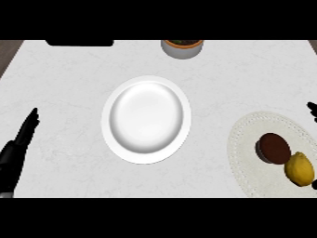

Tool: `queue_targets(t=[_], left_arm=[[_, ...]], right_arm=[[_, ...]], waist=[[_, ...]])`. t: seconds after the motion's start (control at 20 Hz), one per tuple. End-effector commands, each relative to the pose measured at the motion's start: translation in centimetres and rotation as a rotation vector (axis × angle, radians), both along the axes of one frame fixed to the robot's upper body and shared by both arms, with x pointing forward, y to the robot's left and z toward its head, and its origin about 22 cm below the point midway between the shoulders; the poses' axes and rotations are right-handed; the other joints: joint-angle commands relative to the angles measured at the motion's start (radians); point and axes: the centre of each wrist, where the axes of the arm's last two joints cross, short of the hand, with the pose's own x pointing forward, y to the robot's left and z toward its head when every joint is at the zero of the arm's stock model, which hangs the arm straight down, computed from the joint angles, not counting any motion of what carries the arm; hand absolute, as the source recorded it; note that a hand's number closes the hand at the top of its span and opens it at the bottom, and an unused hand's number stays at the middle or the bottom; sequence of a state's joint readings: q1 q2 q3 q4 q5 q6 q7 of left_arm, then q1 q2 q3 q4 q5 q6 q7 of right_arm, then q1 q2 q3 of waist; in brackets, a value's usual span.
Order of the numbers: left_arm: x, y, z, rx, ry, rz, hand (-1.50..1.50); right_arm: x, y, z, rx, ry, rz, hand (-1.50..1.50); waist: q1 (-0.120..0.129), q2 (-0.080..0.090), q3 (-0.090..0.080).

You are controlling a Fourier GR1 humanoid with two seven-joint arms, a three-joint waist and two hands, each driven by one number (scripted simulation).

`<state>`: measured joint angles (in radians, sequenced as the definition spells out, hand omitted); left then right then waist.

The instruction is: Pick the cupcake from the placemat and place it in the plate

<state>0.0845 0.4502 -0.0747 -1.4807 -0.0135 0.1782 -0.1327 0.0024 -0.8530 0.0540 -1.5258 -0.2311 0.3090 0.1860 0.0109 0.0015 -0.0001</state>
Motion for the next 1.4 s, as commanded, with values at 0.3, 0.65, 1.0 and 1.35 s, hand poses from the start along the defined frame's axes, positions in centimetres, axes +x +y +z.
queue_targets(t=[0.3,0.65,1.0,1.35], left_arm=[[-1.0,1.4,0.8,0.022,-0.003,0.009,0.00],[0.3,0.4,-1.4,0.000,0.000,0.011,0.00],[-1.1,1.2,0.1,0.006,0.009,0.005,0.00],[-0.1,-0.4,0.0,0.006,-0.008,0.007,0.00]], right_arm=[[1.6,1.4,-5.9,-0.030,0.077,0.088,-1.50],[2.8,1.7,-6.3,-0.024,0.117,0.148,-1.50],[3.2,3.6,-9.4,-0.047,0.140,0.141,-1.50],[4.8,0.9,-8.8,-0.034,0.134,0.165,-1.50]], waist=[[-0.005,-0.001,0.000],[-0.010,-0.001,0.000],[-0.006,-0.001,0.000],[-0.007,-0.001,0.000]])
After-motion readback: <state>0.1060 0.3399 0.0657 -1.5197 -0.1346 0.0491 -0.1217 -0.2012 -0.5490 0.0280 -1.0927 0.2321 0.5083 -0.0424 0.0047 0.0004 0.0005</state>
